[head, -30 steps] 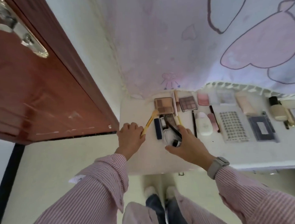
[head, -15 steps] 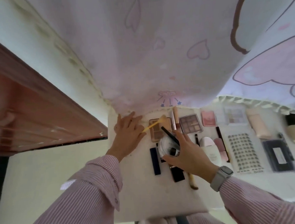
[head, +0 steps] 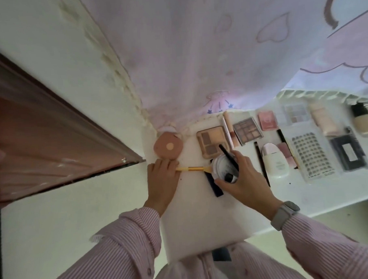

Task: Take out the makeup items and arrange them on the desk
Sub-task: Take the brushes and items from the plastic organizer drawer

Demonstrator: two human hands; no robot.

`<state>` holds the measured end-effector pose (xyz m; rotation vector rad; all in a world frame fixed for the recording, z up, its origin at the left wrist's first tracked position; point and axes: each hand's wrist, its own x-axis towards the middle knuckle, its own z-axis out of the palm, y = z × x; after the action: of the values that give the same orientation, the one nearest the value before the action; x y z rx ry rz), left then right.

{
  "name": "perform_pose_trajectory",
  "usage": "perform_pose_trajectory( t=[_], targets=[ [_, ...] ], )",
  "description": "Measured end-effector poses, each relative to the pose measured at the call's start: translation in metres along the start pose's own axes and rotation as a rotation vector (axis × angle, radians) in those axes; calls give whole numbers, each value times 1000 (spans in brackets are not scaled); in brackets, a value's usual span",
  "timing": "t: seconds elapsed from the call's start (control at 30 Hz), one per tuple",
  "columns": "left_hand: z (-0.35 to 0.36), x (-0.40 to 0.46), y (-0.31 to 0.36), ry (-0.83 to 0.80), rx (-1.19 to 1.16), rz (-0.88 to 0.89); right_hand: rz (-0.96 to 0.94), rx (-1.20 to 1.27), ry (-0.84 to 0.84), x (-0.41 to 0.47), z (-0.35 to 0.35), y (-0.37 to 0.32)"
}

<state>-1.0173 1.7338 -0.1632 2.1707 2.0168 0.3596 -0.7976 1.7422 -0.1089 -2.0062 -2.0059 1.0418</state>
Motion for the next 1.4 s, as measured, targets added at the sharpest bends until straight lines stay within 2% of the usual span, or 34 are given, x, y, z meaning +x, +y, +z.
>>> perform_pose_trajectory(
  t=[0.3,0.5,0.63,0.77,0.83,1.03,1.17,1.27,1.33,1.4],
  targets=[
    [0,3,-6,11,-114,-92,-40,-41,32,-6,14,-15],
    [3,0,-6,41,-220,-133,-82,-208,-81,-11,15,-17],
    [1,-11,-11,59,-271,-147,-291,-464,-235,-12,27,-25],
    [-3,-23,-22,29,-407,-333,-429,-594,-330,0,48,-38],
    [-6,-32,-28,35,-494,-389,-461,-613,-319,10,56,-46],
    [-11,-57,-32,16,-533,-383,-520,-680,-274,31,61,-63],
    [-13,-63,-24,46,-585,-386,-578,-644,-162,20,50,-59],
    [-12,-71,-19,65,-597,-392,-770,-602,-106,-4,51,-43],
    [-7,-80,-20,24,-583,-413,-929,-623,-82,-18,63,-31],
    [-1,-91,-25,-28,-558,-429,-996,-647,-78,-25,78,-24]
  ],
)
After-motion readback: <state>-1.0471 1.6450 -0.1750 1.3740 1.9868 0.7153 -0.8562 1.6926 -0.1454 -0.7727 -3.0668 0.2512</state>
